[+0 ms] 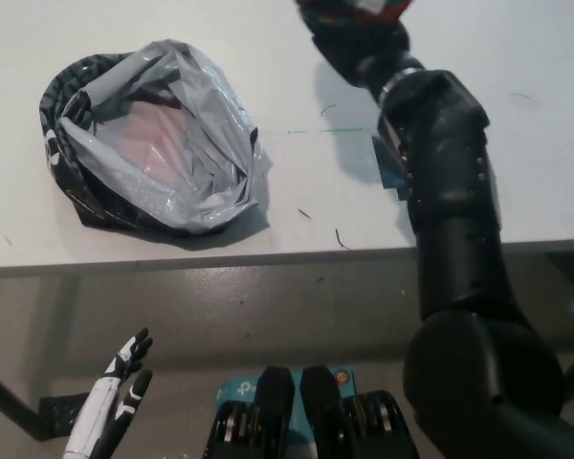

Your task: The robot uses its right hand to pick up a bag of coffee beans and puts it in the black plastic bag, then the robot grabs the top of the bag and lifts it.

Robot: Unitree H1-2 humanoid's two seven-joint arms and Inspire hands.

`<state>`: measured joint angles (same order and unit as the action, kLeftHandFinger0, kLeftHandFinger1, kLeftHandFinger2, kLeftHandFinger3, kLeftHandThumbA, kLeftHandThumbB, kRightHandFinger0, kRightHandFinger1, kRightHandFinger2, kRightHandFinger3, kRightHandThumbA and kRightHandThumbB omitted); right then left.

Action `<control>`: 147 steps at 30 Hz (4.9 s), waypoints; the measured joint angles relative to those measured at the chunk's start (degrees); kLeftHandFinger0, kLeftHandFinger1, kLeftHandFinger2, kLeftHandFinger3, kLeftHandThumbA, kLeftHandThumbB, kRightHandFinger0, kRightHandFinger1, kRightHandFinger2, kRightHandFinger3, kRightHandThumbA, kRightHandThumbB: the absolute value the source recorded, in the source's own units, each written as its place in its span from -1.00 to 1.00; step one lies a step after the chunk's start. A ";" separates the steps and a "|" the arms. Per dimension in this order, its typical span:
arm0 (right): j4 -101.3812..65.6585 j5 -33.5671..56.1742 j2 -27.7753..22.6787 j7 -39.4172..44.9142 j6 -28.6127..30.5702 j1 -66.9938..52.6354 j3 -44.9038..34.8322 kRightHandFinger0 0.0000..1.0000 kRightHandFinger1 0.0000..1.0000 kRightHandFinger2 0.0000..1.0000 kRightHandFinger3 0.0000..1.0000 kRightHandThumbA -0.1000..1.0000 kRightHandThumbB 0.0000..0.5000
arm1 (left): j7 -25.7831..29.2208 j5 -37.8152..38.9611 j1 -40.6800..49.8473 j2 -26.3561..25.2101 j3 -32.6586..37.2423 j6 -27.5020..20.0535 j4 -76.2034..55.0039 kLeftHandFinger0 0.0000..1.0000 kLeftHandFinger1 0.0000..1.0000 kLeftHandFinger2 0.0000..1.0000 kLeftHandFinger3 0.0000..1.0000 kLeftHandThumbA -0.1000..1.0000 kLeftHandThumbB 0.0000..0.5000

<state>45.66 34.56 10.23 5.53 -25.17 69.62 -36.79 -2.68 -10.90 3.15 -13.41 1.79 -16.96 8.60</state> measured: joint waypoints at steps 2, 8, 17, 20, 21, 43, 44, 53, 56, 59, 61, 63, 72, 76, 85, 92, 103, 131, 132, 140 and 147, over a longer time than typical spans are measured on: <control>0.80 -0.38 -0.04 0.00 0.18 0.21 1.99 -1.00 -0.67 0.38 1.00 -1.00 -0.50 | -0.09 0.00 0.05 -0.13 0.15 -0.01 0.00 1.00 1.00 1.00 1.00 0.96 -0.08; 9.23 -2.13 0.95 -0.57 2.17 4.27 7.53 -1.00 -0.79 0.43 0.73 -1.00 -0.47 | -0.44 0.01 -0.02 -0.37 0.55 -0.01 0.01 1.00 1.00 1.00 1.00 0.94 -0.04; 26.71 -3.81 2.11 -0.65 7.96 10.19 10.11 -1.00 -0.89 0.37 0.67 -1.00 -0.45 | -1.12 0.03 -0.10 -0.39 0.75 0.19 -0.16 1.00 1.00 1.00 1.00 0.96 0.02; 29.91 -4.52 2.10 -0.79 9.70 10.84 10.86 -1.00 -0.85 0.46 1.00 -1.00 -0.43 | -1.24 0.00 -0.25 -0.45 0.86 0.19 -0.16 1.00 1.00 1.00 1.00 0.95 -0.05; 30.56 -4.74 2.11 -0.92 10.10 11.12 11.12 -1.00 -0.87 0.42 1.00 -1.00 -0.44 | -1.29 -0.02 -0.32 -0.46 0.90 0.19 -0.16 1.00 1.00 1.00 1.00 0.95 -0.03; 35.53 -15.97 0.75 -3.47 14.97 14.31 26.06 -1.00 -0.27 0.58 -0.57 -1.00 -0.33 | -2.58 -2.10 -1.87 -0.50 3.51 1.48 -2.30 1.00 1.00 1.00 1.00 0.90 -0.08; 35.57 -16.38 0.69 -3.47 15.04 14.40 26.65 -1.00 -0.27 0.55 -0.68 -1.00 -0.30 | -2.70 -2.13 -1.90 -0.54 3.59 1.52 -2.41 1.00 1.00 1.00 1.00 0.93 -0.06; 36.09 -19.33 0.27 -3.42 15.88 15.93 29.76 -0.98 -0.08 0.70 -0.28 -1.00 -0.15 | -3.22 -2.49 -2.29 -1.25 4.03 1.75 -2.48 1.00 1.00 1.00 1.00 0.93 -0.03; 36.29 -20.55 0.03 -3.26 16.34 16.22 30.88 -0.88 0.01 0.75 0.14 -1.00 -0.03 | -3.23 -2.63 -2.33 -1.49 4.24 1.96 -2.51 1.00 1.00 1.00 1.00 0.94 -0.01; 36.32 -21.78 -0.29 -2.93 16.74 16.40 31.94 -0.63 0.20 0.86 0.37 -1.00 0.02 | -3.23 -2.81 -2.37 -1.49 4.47 2.22 -2.60 1.00 1.00 1.00 1.00 0.94 -0.04; 36.32 -22.83 -0.52 -2.62 17.48 16.57 33.35 -0.51 0.26 0.83 0.37 -1.00 -0.07 | -3.23 -3.01 -2.42 -1.49 4.61 2.29 -2.61 1.00 1.00 1.00 1.00 0.92 -0.09; 36.32 -24.09 -0.65 -2.57 18.15 16.84 34.95 -0.66 0.18 0.80 0.45 -1.00 -0.17 | -3.23 -3.14 -2.47 -1.49 4.76 2.29 -2.60 1.00 1.00 1.00 1.00 0.90 -0.08; 36.32 -31.55 -0.50 -4.29 22.19 17.97 45.06 -1.00 -0.05 0.66 0.69 -1.00 -0.43 | -3.23 -3.25 -2.51 -1.48 5.08 2.27 -2.63 1.00 1.00 1.00 1.00 0.88 -0.13; 36.31 -35.09 -0.10 -7.03 24.84 17.97 49.25 -1.00 -0.20 0.61 0.61 -1.00 -0.39 | -3.24 -3.29 -2.52 -1.48 5.24 2.28 -2.66 1.00 1.00 1.00 1.00 0.88 -0.11; 36.29 -42.93 0.14 -14.22 31.38 18.00 58.56 -1.00 -0.14 0.80 0.72 -1.00 -0.38 | -3.53 -3.34 -2.51 -1.48 5.93 2.31 -3.38 1.00 1.00 1.00 1.00 0.85 -0.12; 36.32 -46.48 1.16 -17.16 33.80 18.00 60.64 0.34 1.00 1.00 1.00 -0.30 0.25 | -4.08 -3.35 -2.87 -1.48 6.34 2.34 -4.04 1.00 1.00 1.00 1.00 0.90 -0.09; 36.41 -51.32 0.85 -16.69 31.66 17.83 64.58 1.00 1.00 1.00 1.00 0.52 0.50 | -4.58 -3.58 -4.14 -1.58 6.43 2.48 -4.26 1.00 1.00 1.00 1.00 0.90 -0.06; 36.49 -50.97 -1.27 -15.79 21.08 7.47 54.18 1.00 1.00 1.00 1.00 1.00 0.91 | -4.58 -3.85 -4.12 -1.61 6.65 2.25 -4.09 1.00 1.00 1.00 1.00 0.88 -0.13; 36.49 -50.62 -1.24 -15.54 20.97 7.47 53.46 1.00 1.00 1.00 1.00 1.00 0.90 | -4.58 -3.87 -4.13 -1.61 6.66 2.25 -4.09 1.00 1.00 1.00 1.00 0.87 -0.13; 36.46 -45.42 -0.90 -11.12 19.80 7.48 43.74 1.00 1.00 1.00 1.00 0.93 0.87 | -4.58 -4.04 -4.14 -1.63 6.75 2.18 -3.92 1.00 1.00 1.00 1.00 0.86 -0.13; 36.45 -41.26 -0.80 -8.35 19.68 7.48 37.75 1.00 1.00 1.00 1.00 0.92 0.73 | -4.58 -4.13 -4.21 -1.63 6.75 2.11 -3.77 1.00 1.00 1.00 1.00 0.89 -0.10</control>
<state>82.11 -6.70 9.43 -2.82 -5.48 77.10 0.96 -7.26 -15.03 -1.06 -15.04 8.54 -14.85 4.83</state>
